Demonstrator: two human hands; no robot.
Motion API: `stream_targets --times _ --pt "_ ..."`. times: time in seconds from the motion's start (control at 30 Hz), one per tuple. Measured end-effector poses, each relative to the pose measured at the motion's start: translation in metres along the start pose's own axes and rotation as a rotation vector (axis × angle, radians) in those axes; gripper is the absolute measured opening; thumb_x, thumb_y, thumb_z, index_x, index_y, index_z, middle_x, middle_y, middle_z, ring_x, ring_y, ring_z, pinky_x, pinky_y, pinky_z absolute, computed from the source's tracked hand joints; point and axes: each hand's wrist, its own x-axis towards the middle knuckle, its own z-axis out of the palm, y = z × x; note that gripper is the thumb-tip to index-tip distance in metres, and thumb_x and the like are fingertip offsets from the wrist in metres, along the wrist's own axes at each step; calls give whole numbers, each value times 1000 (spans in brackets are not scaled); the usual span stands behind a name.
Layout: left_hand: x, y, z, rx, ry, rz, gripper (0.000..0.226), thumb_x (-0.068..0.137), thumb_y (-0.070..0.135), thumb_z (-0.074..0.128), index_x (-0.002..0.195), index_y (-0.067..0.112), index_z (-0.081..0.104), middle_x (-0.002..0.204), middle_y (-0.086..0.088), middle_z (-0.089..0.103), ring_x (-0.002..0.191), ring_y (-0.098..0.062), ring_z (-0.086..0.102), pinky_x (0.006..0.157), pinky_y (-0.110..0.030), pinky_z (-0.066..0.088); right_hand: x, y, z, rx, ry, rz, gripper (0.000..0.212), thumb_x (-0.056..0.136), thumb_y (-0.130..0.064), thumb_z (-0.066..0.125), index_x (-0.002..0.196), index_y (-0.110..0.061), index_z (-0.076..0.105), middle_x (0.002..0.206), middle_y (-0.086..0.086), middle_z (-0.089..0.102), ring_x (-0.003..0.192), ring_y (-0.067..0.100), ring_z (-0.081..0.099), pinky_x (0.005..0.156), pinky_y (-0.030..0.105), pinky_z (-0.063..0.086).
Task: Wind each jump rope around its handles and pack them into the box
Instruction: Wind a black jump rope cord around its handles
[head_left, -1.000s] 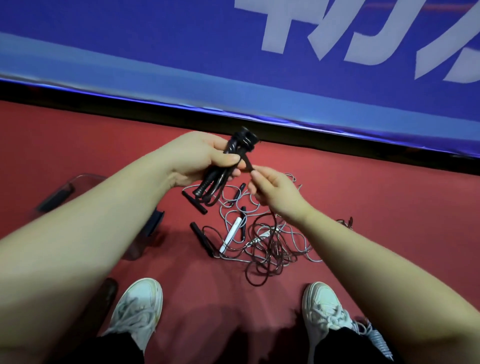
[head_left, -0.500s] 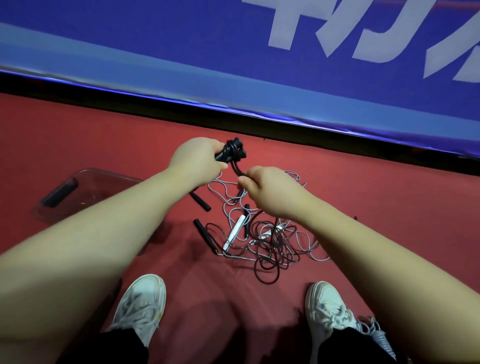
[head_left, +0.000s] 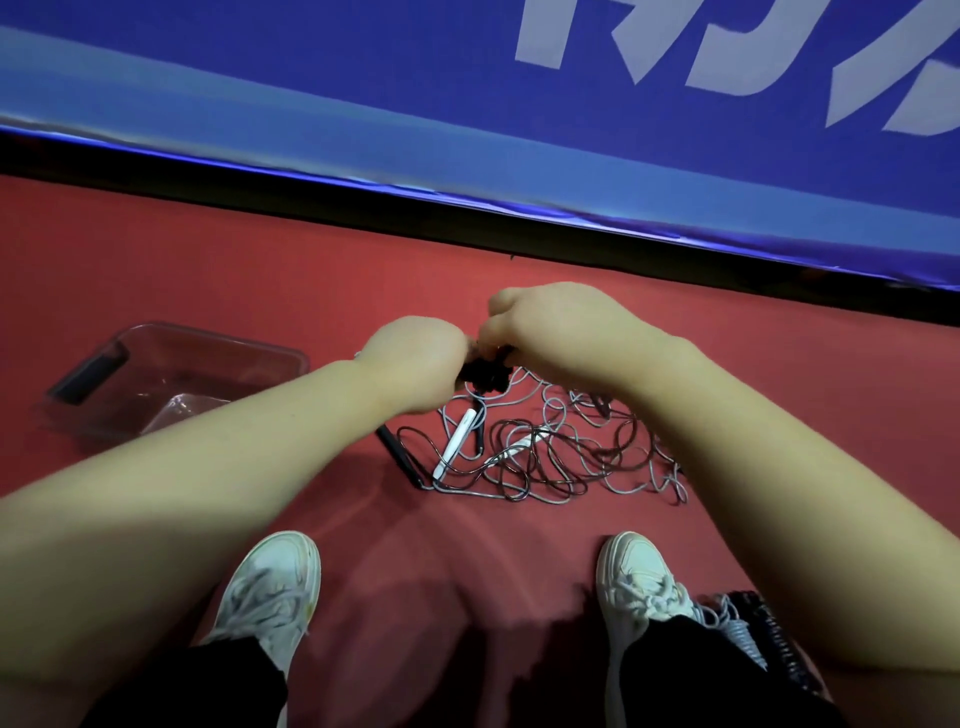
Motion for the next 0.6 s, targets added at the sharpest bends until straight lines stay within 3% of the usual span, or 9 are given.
stream_targets --times 0.07,0.13,0.2,0.3,0.4,0.5,0.6 --pt "-1 -2 0 -65 -93 57 27 91 23 57 117 21 60 97 -5 64 95 -29 58 68 -29 38 -2 4 2 -85 24 -80 26 94 -29 50 117 -35 61 109 -5 56 98 22 56 62 30 36" --pt "-2 -5 -3 -111 -163 128 25 90 27 61 113 19 62 95 -2 62 93 -24 57 68 -27 37 -3 14 7 -50 40 -70 25 94 -35 50 115 -34 64 110 -7 59 104 18 54 65 28 35" --pt "-1 -7 -5 -118 -196 200 21 89 28 62 106 16 62 85 2 57 85 -20 53 65 -27 35 -3 25 16 172 -19 -6 24 93 -36 53 111 -28 67 105 -6 62 101 15 55 69 26 36" --pt "-3 -6 -8 -165 -253 315 20 87 27 64 103 15 64 82 3 58 77 -15 50 61 -28 29 -6 38 30 623 -99 83 18 88 -32 62 92 -16 69 80 -2 63 76 11 56 67 17 39" --pt "-9 -3 -11 -396 -295 411 8 84 20 69 91 16 65 74 4 56 72 -13 52 66 -28 36 -12 43 43 888 -92 171 23 90 -28 60 79 -9 64 63 -3 55 58 8 46 60 17 38" --pt "-13 -5 -23 -611 -209 369 16 82 16 72 97 12 68 77 4 61 72 -3 52 71 -24 40 -15 39 56 1200 -1 249 49 90 -35 55 81 13 54 62 7 45 60 19 36 56 25 32" --pt "-13 -9 -33 -795 -117 279 16 78 23 73 92 18 67 82 5 69 73 -2 58 73 -22 44 -8 28 65 1396 149 313 36 87 -31 49 79 3 56 69 12 44 61 19 35 55 26 30"
